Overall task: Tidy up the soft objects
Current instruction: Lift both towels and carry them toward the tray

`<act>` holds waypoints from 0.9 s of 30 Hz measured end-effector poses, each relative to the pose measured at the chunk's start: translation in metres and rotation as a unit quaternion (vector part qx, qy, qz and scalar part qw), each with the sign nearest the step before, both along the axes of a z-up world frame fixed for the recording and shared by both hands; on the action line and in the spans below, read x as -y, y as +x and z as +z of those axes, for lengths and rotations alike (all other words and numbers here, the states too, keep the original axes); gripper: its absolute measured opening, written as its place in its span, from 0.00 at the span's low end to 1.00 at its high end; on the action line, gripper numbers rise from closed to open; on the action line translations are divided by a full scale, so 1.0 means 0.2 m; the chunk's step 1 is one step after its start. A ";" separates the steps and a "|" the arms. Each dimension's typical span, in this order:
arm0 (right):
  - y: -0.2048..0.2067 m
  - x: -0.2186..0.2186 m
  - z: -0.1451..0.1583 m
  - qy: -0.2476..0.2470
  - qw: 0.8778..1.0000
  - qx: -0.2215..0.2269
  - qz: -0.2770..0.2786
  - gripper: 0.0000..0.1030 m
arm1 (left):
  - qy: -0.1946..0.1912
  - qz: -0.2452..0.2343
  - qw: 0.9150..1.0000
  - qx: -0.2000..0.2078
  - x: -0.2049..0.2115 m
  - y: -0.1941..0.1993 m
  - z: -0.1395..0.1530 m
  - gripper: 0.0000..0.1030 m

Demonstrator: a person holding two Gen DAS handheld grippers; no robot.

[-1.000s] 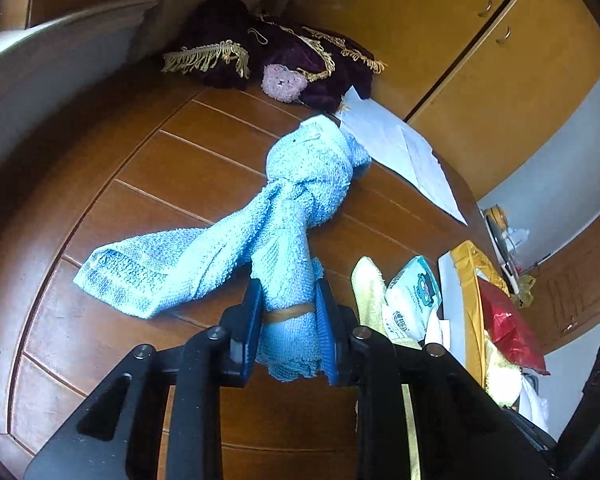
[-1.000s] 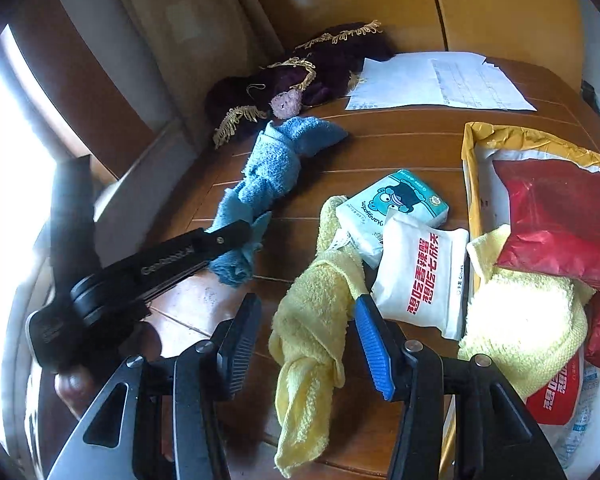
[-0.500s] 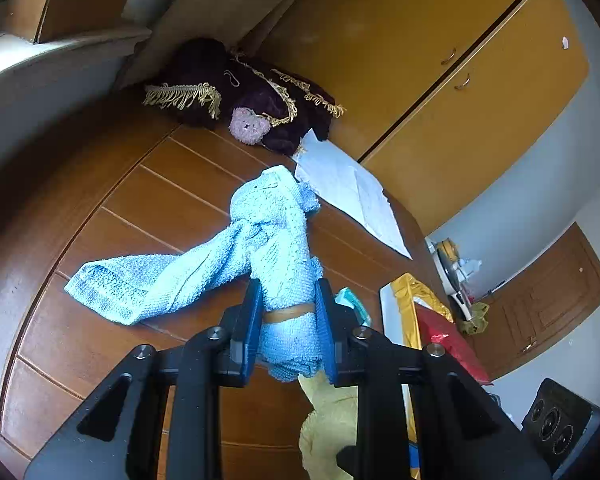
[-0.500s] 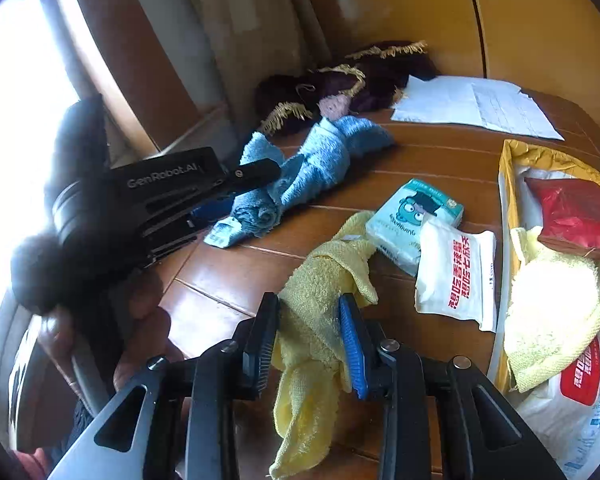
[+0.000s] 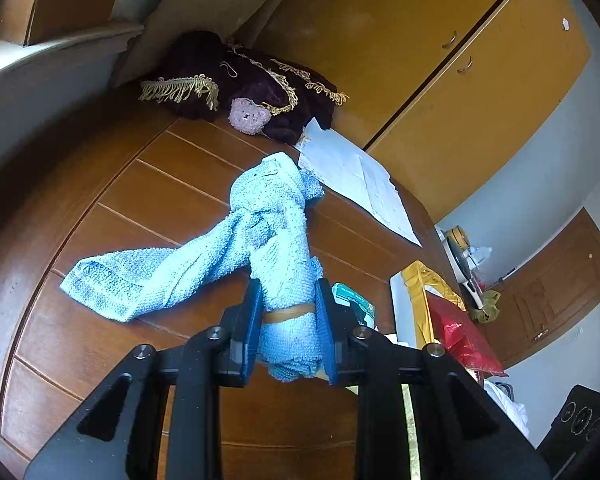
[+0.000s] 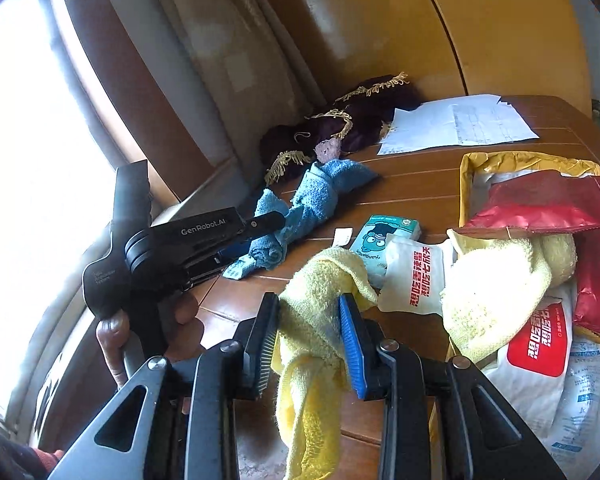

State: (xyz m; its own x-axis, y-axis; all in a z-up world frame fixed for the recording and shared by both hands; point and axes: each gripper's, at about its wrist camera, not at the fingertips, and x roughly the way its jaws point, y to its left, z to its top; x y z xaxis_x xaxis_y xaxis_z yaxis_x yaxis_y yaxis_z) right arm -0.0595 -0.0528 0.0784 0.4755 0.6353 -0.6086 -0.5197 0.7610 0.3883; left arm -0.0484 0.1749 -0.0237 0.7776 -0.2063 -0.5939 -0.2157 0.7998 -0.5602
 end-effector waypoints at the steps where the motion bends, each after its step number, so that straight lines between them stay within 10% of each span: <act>1: 0.00 0.00 0.00 0.000 1.000 0.003 0.000 0.31 | 0.000 -0.002 1.000 -0.002 0.00 0.00 0.00 0.22; 27: -0.10 0.17 0.22 0.048 0.996 0.065 -0.024 0.27 | 0.041 -0.034 0.999 0.010 0.18 -0.02 0.02 0.22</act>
